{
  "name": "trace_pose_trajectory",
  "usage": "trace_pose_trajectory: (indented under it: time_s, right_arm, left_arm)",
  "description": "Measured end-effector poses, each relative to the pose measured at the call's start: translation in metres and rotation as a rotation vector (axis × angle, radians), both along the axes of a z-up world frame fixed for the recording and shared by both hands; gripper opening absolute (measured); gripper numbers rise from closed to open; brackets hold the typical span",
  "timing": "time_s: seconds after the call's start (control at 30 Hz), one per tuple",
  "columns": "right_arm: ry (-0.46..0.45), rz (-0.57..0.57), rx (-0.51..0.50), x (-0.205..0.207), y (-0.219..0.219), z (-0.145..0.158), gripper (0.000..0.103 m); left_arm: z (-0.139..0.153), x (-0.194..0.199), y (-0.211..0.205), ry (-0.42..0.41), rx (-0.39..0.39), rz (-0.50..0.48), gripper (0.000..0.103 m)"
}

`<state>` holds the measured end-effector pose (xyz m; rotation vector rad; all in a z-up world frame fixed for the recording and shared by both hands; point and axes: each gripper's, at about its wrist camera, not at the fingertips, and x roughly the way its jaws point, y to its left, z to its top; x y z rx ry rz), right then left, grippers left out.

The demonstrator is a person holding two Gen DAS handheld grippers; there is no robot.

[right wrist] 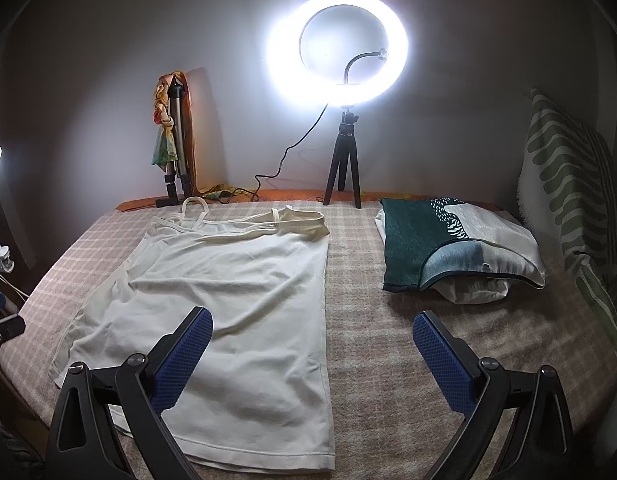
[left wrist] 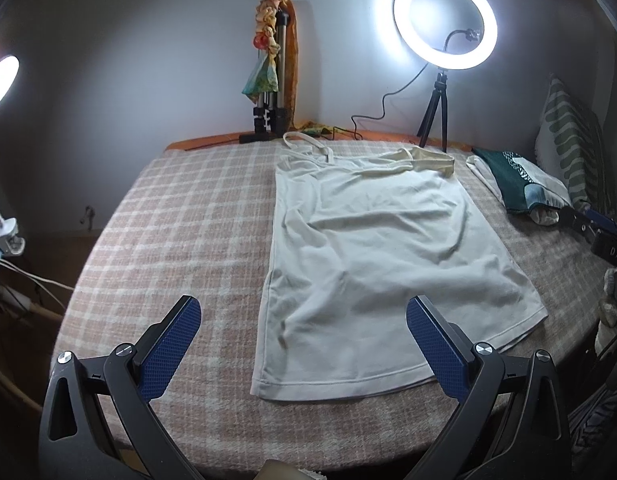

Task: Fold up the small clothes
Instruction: 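Grasp the camisole's side edge with the left tool while the right tool grasps the strap neckline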

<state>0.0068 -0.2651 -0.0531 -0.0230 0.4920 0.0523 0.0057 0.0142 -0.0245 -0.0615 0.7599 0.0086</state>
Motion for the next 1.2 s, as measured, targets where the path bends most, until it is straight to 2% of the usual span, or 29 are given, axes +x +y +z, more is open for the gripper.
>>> trace_pose_trajectory:
  time_s: [0.17, 0.4, 0.47, 0.6, 0.83, 0.93, 1.0, 1.1, 1.2]
  right_arm:
    - [-0.003, 0.051, 0.02, 0.008, 0.015, 0.003, 0.101]
    - [0.044, 0.212, 0.036, 0.027, 0.054, 0.014, 0.101]
    - [0.074, 0.264, 0.022, 0.037, 0.068, 0.018, 0.1]
    - [0.122, 0.334, -0.004, 0.067, 0.096, 0.021, 0.094]
    - [0.247, 0.434, 0.078, 0.126, 0.149, 0.019, 0.079]
    - [0.277, 0.473, 0.058, 0.15, 0.178, 0.019, 0.078]
    - [0.306, 0.49, 0.048, 0.169, 0.197, 0.016, 0.077]
    - [0.368, 0.494, 0.061, 0.203, 0.224, 0.008, 0.071]
    - [0.425, 0.478, 0.066, 0.237, 0.249, -0.006, 0.067]
  left_arm:
    - [-0.015, 0.005, 0.009, 0.027, -0.024, 0.007, 0.102]
    - [-0.044, 0.012, 0.036, 0.095, -0.162, 0.031, 0.1]
    - [-0.052, 0.014, 0.041, 0.122, -0.177, 0.036, 0.092]
    - [-0.067, 0.019, 0.048, 0.169, -0.192, 0.047, 0.087]
    - [-0.082, 0.023, 0.06, 0.203, -0.202, 0.064, 0.079]
    - [-0.09, 0.025, 0.066, 0.233, -0.25, 0.053, 0.066]
    - [-0.091, 0.024, 0.069, 0.224, -0.264, 0.051, 0.064]
    - [-0.092, 0.025, 0.071, 0.22, -0.281, 0.049, 0.061]
    - [-0.092, 0.027, 0.073, 0.218, -0.303, 0.039, 0.047]
